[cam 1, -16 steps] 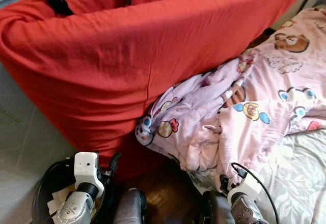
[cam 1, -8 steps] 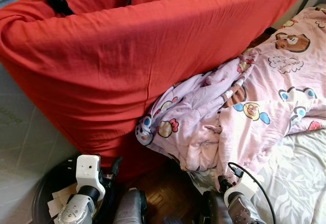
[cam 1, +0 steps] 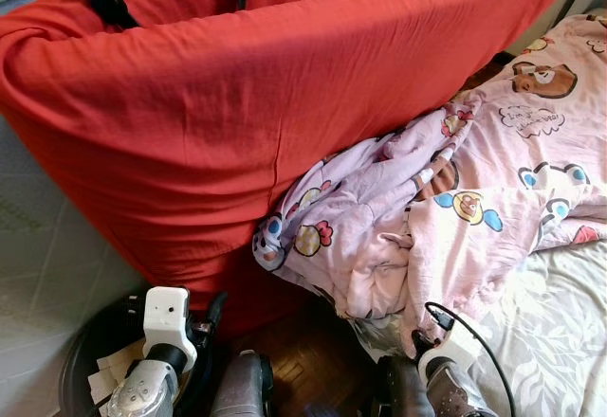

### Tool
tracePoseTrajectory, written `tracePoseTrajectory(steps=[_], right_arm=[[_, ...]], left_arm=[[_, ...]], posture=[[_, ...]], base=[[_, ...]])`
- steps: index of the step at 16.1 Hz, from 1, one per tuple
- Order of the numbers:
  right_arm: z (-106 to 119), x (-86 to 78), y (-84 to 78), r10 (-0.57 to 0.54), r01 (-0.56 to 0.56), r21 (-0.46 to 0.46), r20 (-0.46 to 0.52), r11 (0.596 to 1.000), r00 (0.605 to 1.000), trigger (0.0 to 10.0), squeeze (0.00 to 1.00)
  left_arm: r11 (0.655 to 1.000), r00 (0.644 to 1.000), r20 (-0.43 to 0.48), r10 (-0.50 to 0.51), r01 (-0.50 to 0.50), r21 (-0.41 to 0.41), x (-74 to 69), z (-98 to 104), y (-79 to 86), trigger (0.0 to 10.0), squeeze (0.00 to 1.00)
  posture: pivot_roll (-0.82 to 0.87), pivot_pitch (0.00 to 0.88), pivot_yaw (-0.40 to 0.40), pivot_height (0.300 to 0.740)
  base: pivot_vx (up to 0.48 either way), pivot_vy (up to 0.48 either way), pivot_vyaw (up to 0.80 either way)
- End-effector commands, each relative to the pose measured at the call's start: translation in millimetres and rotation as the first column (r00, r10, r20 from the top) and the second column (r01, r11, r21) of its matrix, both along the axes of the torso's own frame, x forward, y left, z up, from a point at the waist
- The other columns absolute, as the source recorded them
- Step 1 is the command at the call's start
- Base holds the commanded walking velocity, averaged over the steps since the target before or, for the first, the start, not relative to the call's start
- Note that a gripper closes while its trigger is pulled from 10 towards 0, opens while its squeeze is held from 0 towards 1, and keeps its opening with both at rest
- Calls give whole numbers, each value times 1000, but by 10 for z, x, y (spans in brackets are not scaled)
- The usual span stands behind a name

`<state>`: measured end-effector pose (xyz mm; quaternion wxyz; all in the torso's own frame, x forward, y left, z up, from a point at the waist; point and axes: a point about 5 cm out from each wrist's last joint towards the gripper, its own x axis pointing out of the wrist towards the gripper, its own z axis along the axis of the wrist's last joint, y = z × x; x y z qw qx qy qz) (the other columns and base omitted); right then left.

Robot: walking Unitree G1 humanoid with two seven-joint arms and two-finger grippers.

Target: Clean up the room

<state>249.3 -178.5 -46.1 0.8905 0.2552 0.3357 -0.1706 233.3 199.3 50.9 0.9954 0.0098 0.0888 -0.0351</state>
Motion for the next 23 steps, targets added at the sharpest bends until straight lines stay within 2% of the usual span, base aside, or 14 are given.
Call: tracePoseTrajectory(steps=[1,5,8,11,13,15,18,19,22,23], right_arm=[[-13,-16,9,-2,2,6,-3,1000,1000,0,0],[26,30,-14,-7,7,3,27,1000,1000,0,0],[52,40,-67,17,-16,-23,65,1000,998,0,0],[50,-18,-226,-46,50,-35,97,998,994,0,0],[15,-97,-273,-33,39,-60,102,997,994,0,0],[-29,-171,-267,-18,25,-69,98,997,995,0,0],[-54,-182,-160,54,-48,-67,93,997,994,0,0],[-73,-193,-90,107,-101,-86,74,991,992,10000,0],[-62,-169,6,136,-129,-72,101,989,986,10000,0],[-56,-158,32,172,-163,-87,103,983,980,10000,0]], left_arm=[[1000,1000,-27,9,-9,9,-20,-72,13,10000,0],[999,999,-26,37,-36,5,74,-139,16,10000,0],[997,994,-78,72,-73,-10,137,-327,32,10000,0],[995,985,-144,90,-94,-20,108,-492,22,10000,0],[994,975,-196,105,-111,-20,58,-625,18,10000,0],[992,959,-257,122,-129,-10,-3,-773,28,10000,0],[990,946,-295,134,-141,-4,-39,-844,25,10000,0],[990,940,-311,136,-142,4,-59,-875,22,10000,0],[988,921,-361,146,-151,16,-127,-968,40,10000,0],[984,907,-385,169,-175,20,-177,-1009,71,10000,0]], posture=[[208,144,19,630],[184,102,5,630],[133,30,-12,630],[107,1,-14,630],[76,0,-11,630],[47,0,-7,630],[38,0,-7,630],[35,0,-6,630],[35,0,-4,630],[29,0,-2,644]], base=[[0,0,0],[0,0,0],[0,0,0],[0,0,0],[0,0,0],[0,0,0],[0,0,0],[0,0,0],[0,0,0],[0,0,0]])
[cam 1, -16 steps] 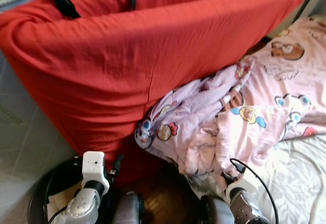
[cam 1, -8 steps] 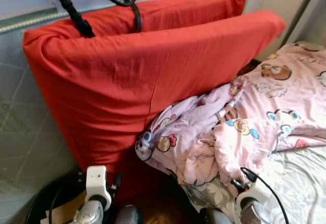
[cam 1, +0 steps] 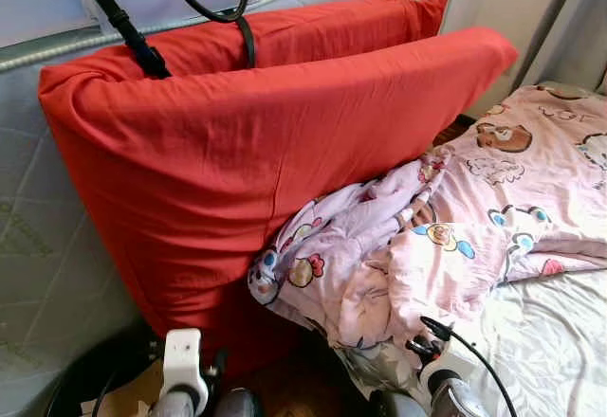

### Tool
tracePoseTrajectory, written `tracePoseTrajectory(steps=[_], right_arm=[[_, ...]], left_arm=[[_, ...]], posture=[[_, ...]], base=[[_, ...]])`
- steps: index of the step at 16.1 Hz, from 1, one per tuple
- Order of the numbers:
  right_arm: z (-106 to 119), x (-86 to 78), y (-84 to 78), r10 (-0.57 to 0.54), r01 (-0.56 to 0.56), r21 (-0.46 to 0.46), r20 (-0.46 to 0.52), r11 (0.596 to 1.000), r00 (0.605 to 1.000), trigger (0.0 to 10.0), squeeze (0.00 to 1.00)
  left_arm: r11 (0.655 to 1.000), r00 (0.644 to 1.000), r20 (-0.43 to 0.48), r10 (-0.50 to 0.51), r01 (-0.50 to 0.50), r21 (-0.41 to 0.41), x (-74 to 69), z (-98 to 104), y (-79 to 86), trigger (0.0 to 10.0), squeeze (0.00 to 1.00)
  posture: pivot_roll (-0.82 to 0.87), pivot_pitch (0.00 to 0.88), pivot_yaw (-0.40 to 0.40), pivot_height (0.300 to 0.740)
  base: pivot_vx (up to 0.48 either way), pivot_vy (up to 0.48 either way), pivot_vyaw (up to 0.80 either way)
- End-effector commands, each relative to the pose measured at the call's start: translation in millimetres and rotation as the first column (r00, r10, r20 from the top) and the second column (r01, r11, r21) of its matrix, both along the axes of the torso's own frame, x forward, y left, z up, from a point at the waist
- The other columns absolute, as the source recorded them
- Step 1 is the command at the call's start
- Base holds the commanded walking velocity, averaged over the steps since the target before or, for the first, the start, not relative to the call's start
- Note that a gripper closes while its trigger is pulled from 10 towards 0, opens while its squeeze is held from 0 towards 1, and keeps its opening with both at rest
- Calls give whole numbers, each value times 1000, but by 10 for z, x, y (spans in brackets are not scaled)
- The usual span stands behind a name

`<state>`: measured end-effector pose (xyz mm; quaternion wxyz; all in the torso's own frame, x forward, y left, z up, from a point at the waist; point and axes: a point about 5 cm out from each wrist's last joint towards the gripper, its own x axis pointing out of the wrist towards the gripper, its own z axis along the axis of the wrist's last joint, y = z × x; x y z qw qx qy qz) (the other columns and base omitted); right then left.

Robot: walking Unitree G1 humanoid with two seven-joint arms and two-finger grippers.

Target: Clean up the room

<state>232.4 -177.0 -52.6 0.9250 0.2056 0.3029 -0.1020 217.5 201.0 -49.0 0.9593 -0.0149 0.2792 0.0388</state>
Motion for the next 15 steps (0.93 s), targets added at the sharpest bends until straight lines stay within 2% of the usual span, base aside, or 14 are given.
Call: tracePoseTrajectory(steps=[1,4,8,15], right_arm=[[8,12,30,45,-45,-18,7,999,999,10000,0],[-38,-53,20,66,-68,-48,-30,997,997,10000,0],[-55,-89,-19,68,-70,-58,-36,996,997,10000,0],[-47,-76,-36,62,-64,-76,-37,995,997,10000,0]], left_arm=[[999,999,-20,38,-37,9,-45,-29,70,10000,0],[999,996,-82,20,-17,39,-147,-111,76,10000,0],[999,994,-103,20,-15,50,-206,-146,93,10000,0],[999,989,-144,27,-21,41,-309,-211,93,10000,0]], posture=[[27,0,-2,654],[28,0,-5,694],[28,0,-9,739],[30,0,-13,740]], base=[[0,0,0],[0,0,0],[0,0,0],[0,0,0]])
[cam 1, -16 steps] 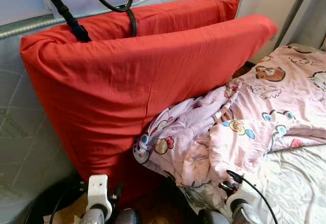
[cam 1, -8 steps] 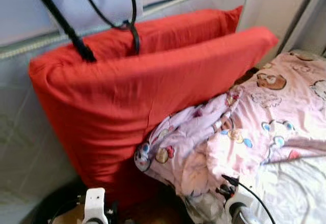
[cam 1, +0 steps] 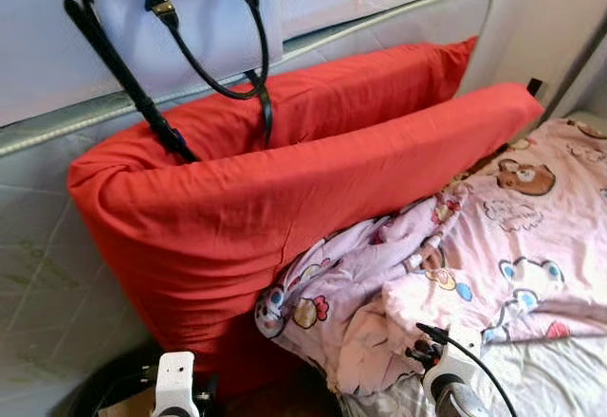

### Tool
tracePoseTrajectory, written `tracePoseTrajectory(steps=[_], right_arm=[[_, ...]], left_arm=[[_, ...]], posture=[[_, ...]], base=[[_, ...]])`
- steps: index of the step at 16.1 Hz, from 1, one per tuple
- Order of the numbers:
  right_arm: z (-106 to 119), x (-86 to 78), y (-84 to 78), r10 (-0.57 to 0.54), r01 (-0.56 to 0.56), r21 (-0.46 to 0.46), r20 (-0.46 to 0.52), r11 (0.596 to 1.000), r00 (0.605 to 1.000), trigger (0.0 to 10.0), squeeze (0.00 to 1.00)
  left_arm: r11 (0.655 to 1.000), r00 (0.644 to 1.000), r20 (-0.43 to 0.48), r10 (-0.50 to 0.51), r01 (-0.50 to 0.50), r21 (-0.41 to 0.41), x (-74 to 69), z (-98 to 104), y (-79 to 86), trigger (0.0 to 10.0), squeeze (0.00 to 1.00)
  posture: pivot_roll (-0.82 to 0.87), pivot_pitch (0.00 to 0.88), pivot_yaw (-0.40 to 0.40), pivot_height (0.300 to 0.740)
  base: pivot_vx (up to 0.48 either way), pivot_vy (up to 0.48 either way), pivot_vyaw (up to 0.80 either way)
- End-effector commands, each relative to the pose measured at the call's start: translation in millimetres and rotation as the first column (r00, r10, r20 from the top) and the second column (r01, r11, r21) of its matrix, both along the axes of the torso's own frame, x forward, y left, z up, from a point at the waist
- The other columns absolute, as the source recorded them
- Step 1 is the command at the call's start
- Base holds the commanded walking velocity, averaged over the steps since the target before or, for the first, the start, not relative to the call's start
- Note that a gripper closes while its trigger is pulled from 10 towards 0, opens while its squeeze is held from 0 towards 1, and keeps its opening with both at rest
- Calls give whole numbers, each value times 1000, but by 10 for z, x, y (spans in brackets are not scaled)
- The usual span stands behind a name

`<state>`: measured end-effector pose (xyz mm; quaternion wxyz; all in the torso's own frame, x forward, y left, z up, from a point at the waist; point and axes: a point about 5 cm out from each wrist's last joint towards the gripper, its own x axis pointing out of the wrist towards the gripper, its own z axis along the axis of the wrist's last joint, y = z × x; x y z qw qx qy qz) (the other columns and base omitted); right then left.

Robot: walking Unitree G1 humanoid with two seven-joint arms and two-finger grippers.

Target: Clean up the room

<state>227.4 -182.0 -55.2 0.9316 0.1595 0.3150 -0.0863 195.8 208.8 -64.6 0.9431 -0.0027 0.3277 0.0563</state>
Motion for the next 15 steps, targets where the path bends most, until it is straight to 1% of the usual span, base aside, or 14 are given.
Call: tracePoseTrajectory(steps=[1,11,15], right_arm=[[-20,-22,22,-2,2,-1,-14,1000,1000,10000,0],[-15,-19,40,4,-4,-19,-7,1000,1000,10000,0],[-22,-43,-21,-18,18,-40,-10,999,1000,10000,0]], left_arm=[[1000,999,-48,-2,3,7,-103,-63,12,10000,0],[1000,997,-70,-16,15,-5,-174,-102,-3,10000,0],[1000,997,-71,-30,29,-4,-183,-105,-6,10000,0]], posture=[[32,0,-14,740],[36,0,-11,740],[38,0,-9,740]], base=[[0,0,0],[0,0,0],[0,0,0]])
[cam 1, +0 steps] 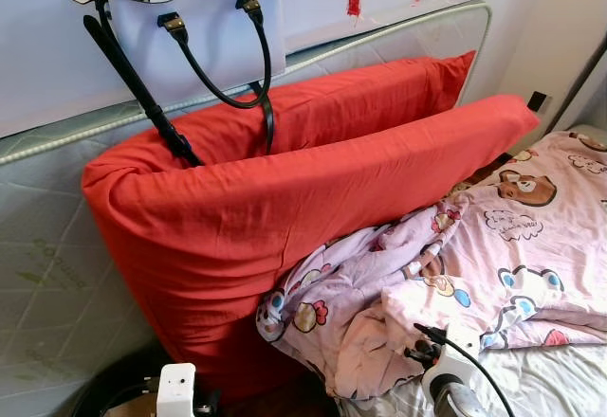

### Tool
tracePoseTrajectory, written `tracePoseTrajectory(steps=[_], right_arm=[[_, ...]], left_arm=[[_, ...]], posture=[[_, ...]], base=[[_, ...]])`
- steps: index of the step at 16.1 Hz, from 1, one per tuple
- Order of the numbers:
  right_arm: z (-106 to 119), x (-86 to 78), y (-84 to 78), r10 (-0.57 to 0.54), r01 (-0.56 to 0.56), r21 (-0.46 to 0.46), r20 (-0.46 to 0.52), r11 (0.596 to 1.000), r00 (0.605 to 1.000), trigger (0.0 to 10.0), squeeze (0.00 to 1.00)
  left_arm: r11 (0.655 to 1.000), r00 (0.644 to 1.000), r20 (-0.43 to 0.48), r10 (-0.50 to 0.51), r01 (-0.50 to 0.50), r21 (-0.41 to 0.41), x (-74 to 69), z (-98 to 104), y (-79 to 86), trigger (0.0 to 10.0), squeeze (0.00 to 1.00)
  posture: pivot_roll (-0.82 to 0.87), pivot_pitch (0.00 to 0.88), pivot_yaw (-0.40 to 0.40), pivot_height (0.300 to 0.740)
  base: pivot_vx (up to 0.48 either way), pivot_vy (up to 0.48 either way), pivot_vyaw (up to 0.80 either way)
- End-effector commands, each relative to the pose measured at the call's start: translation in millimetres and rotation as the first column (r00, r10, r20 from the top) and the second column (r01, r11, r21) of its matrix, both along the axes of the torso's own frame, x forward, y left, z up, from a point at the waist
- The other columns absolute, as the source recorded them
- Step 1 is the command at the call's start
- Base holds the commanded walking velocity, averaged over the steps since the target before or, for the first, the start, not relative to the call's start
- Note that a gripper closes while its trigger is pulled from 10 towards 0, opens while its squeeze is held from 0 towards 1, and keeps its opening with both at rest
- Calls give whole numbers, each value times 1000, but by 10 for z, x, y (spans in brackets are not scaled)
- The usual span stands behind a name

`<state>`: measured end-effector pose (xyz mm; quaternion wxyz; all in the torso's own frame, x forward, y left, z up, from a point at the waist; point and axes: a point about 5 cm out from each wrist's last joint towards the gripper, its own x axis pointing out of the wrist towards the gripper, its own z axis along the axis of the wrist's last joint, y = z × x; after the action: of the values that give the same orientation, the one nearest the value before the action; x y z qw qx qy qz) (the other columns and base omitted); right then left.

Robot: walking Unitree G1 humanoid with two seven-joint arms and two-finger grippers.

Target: Clean up the room

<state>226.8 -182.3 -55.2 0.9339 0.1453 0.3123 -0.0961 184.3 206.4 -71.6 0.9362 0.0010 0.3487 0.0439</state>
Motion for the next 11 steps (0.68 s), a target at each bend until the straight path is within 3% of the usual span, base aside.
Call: tracePoseTrajectory(steps=[1,11], right_arm=[[-23,-42,-29,-13,12,-10,-12,1000,1000,10000,0],[-21,-40,-34,-33,32,-31,-14,999,999,10000,0]], left_arm=[[1000,1000,-27,-6,6,0,-71,-36,17,10000,0],[1000,999,-34,-23,23,1,-84,-43,12,10000,0]], posture=[[40,0,-8,740],[43,0,-8,740]], base=[[0,0,0],[0,0,0]])
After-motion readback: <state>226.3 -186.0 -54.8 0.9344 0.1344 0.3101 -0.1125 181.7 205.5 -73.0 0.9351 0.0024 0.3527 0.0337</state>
